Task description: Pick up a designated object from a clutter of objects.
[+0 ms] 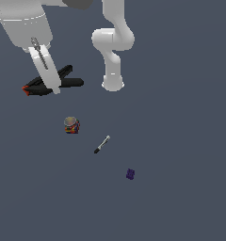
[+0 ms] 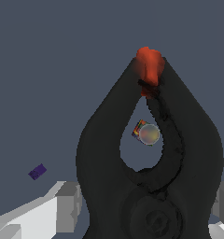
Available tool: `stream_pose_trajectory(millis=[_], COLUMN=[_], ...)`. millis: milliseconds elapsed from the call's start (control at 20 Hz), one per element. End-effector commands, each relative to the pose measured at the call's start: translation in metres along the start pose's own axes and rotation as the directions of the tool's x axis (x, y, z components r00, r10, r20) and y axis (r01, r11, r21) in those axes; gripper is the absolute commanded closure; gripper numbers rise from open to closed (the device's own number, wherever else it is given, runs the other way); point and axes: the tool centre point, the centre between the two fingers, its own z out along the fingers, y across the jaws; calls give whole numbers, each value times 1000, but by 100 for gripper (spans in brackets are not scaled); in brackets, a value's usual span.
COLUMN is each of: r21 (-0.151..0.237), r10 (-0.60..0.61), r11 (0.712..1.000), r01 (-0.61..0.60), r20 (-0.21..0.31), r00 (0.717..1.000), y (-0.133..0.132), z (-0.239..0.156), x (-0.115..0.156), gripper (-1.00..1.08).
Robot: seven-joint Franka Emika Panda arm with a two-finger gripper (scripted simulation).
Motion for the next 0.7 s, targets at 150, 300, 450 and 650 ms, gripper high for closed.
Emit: stream_pose_trajectory(millis=[150,300,450,650], r21=[0,0,0,0], r10=[-1,-2,-2,-2], r11=[1000,1000,1000,1000], r01=[1,2,2,2], r20=[-1,-1,-2,-2], r00=[1000,1000,1000,1000], y=[15,19,21,22], z=[-36,-48,-55,-57], x=[3,4,5,6], gripper=[108,108,108,108])
